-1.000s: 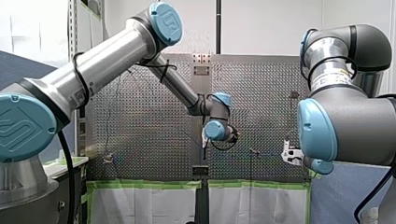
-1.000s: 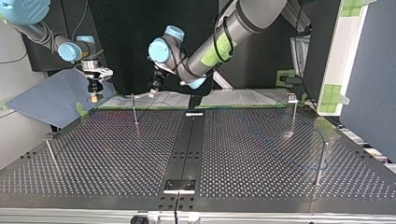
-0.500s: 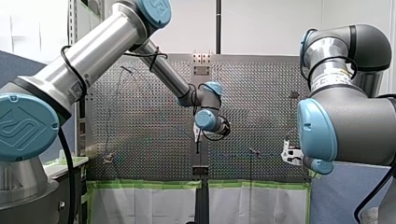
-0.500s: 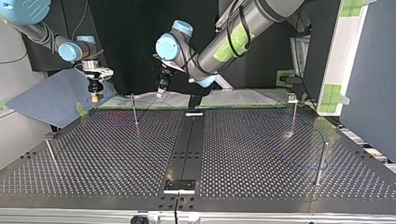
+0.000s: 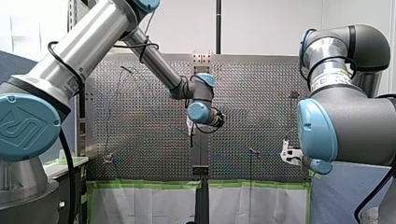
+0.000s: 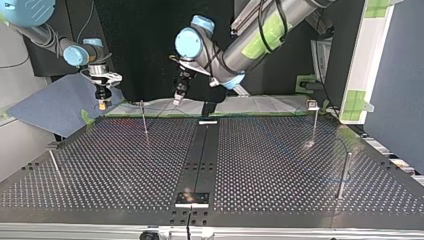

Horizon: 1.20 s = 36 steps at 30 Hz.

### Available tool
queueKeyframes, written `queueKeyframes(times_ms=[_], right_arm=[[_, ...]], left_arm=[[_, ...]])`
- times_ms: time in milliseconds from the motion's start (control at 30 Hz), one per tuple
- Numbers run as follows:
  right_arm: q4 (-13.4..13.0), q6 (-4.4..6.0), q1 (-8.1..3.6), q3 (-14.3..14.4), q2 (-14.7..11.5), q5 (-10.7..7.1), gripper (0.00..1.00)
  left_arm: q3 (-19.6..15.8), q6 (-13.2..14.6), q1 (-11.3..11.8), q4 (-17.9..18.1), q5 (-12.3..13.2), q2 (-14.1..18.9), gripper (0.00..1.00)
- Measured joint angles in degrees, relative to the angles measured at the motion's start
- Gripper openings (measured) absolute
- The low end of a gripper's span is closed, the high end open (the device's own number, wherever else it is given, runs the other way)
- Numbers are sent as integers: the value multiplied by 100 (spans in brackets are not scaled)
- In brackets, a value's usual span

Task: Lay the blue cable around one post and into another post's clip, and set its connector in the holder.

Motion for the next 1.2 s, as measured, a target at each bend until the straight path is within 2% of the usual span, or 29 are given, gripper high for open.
queueKeyframes(times_ms=[233, 600, 967, 1200], right_arm=[[-3, 4, 24, -2, 0, -19, 0], [-16, 17, 41, -5, 0, -34, 0], [-19, 18, 48, -6, -1, -35, 0], [-21, 18, 50, -5, 0, -35, 0]], left_arm=[[-338, -1, 72, 296, -14, 338, 100], [-883, -353, 229, 838, -5, 884, 100], [-1438, -444, 371, 1393, -8, 1438, 100], [-1836, -352, 454, 1737, -64, 1836, 100]])
